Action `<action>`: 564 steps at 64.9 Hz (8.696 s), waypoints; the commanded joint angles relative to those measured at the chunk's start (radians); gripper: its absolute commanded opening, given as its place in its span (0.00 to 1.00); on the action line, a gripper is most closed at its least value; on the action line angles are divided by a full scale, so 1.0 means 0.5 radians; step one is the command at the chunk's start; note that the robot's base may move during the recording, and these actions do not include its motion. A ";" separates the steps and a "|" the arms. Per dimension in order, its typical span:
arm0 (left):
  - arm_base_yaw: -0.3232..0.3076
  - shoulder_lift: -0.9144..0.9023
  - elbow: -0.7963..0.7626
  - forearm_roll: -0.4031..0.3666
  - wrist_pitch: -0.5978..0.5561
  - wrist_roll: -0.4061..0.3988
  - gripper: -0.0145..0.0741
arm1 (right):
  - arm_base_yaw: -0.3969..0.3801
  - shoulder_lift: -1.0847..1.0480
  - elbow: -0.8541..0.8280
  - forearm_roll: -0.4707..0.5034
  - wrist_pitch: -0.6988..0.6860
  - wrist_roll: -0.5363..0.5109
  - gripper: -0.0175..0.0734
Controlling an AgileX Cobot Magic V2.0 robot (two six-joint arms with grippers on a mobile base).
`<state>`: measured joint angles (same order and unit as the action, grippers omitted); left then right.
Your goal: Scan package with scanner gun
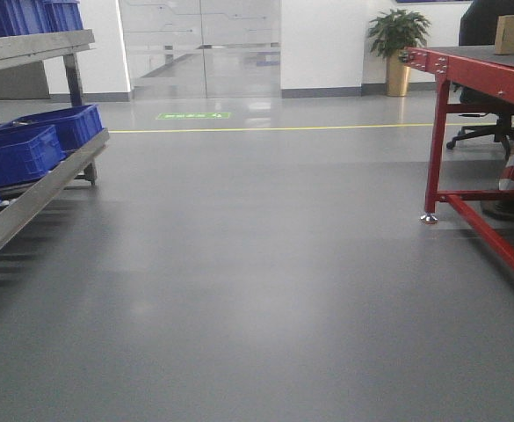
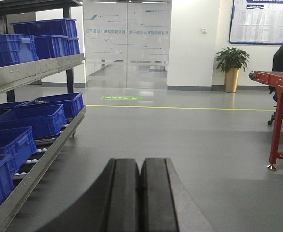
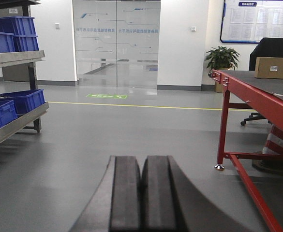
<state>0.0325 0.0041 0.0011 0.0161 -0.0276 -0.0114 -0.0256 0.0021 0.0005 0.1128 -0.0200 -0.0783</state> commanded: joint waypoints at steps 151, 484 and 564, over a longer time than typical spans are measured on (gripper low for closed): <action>-0.013 -0.008 -0.002 -0.005 -0.029 0.004 0.04 | -0.004 -0.004 -0.001 -0.012 -0.019 0.003 0.01; -0.013 -0.008 -0.002 -0.005 -0.029 0.004 0.04 | -0.004 -0.004 -0.001 -0.012 -0.019 0.003 0.01; -0.013 -0.008 -0.002 -0.005 -0.029 0.004 0.04 | -0.004 -0.004 -0.001 -0.012 -0.019 0.003 0.01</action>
<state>0.0325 0.0041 0.0011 0.0161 -0.0276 -0.0114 -0.0256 0.0021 0.0005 0.1110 -0.0153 -0.0783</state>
